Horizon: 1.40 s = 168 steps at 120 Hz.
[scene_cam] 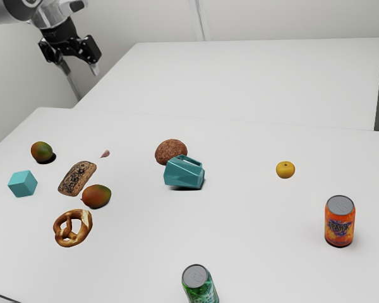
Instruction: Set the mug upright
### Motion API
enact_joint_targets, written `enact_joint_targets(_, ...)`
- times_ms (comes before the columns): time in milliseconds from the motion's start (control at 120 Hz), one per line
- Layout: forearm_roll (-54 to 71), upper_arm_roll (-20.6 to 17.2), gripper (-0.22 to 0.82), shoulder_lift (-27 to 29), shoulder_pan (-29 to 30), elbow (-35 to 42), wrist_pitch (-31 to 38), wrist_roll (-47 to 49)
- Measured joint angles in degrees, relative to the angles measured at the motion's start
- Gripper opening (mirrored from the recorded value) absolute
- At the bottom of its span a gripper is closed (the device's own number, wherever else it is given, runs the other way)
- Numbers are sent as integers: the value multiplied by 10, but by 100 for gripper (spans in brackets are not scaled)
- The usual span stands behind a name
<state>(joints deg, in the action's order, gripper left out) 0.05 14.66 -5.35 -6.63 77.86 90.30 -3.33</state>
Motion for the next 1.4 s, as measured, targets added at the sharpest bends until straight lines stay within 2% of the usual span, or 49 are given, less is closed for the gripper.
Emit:
enact_joint_targets(125,-25,3,59,6,-7,19,-11,-10)
enact_joint_targets(225,-99,17,59,5,-9,92,-2,-22)
enact_joint_targets(442,-382,49,59,3,15,317,98,-108)
enact_joint_targets(567,-561,53,59,-19,23,390,141,-191)
enact_joint_targets(667,-658,53,58,-62,36,394,158,-259)
enact_joint_targets(833,-750,52,59,-122,47,386,162,-356)
enact_joint_targets(1092,-806,42,59,-140,33,399,147,-465)
enact_joint_targets(1400,-841,32,59,-168,20,395,146,-546)
